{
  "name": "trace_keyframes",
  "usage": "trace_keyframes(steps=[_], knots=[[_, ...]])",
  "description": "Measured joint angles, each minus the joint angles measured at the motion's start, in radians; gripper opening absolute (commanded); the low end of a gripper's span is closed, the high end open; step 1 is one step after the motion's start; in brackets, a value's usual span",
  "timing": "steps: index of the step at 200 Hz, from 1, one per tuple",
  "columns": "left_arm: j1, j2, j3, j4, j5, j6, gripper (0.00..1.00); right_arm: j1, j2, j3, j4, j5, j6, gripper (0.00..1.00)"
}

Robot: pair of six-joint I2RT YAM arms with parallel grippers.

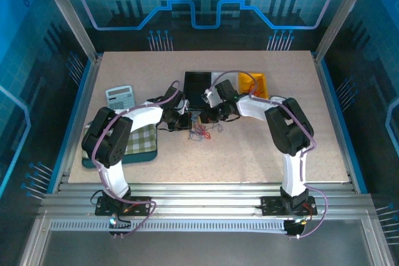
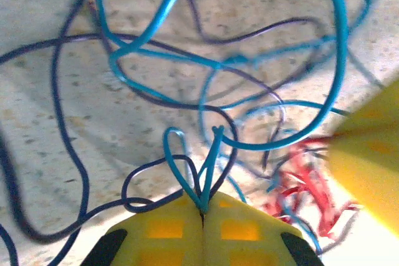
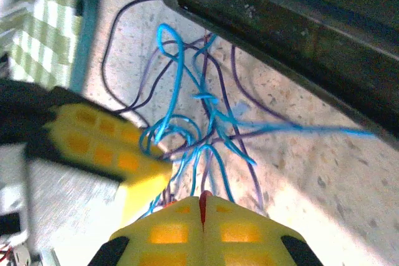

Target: Untangle the cables

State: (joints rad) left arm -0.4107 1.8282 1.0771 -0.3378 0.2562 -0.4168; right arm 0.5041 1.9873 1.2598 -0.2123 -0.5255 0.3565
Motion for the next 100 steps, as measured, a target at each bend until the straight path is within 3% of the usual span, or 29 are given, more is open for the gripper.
trace_keyframes(steps=[47,71,100], knots=[[0.001,0.019,0.03,-0.074,-0.143,-0.03,0.0,-0.105,-0.245,-0.259,0.14,0.078,0.065,0.0],[0.002,0.023,0.034,-0.088,-0.18,-0.06,0.0,-0.197,-0.389,-0.423,0.237,0.216,0.137,0.0],[0.002,0.023,0.035,-0.094,-0.201,-0.089,0.0,-0.288,-0.509,-0.503,0.253,0.404,0.193,0.0]])
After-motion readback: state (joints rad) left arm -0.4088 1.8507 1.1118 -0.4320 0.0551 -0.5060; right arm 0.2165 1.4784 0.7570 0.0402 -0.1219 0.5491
